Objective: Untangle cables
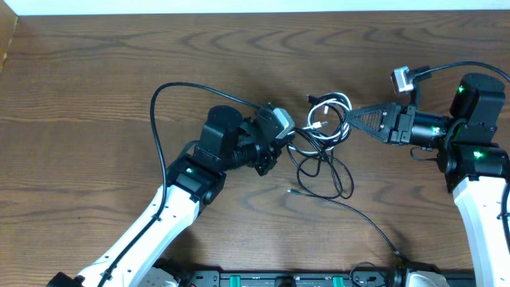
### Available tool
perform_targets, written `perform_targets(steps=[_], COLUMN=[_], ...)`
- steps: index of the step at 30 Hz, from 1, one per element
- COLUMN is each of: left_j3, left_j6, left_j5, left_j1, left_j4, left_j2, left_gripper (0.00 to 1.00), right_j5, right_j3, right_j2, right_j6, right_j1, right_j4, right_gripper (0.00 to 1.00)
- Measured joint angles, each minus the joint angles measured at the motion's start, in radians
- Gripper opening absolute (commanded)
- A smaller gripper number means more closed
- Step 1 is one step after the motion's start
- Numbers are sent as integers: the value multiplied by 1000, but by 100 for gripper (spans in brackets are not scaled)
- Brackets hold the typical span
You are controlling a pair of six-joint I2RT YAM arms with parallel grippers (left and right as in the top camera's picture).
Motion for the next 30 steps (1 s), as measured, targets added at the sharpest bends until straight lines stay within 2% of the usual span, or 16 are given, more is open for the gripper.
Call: perform_targets(steps=[9,16,23,30], left_j3=[1,1,3,12], left_j6=[-181,-216,-166,55], left_j5=[-153,-198,-198,-207], left_j1=[47,65,65,66], left_j4=[-81,-174,-293,-569], left_j2=[-55,-158,-224,-243], left_gripper=[7,7,7,8], right_j5=[72,122,129,132], right_j3=[0,0,0,-1], right_j2=[1,1,1,1], right_j6=[-8,-8,-8,-8], right_j1=[1,1,2,5], right_j4=[-27,-56,-60,-56], right_gripper=[1,1,1,1])
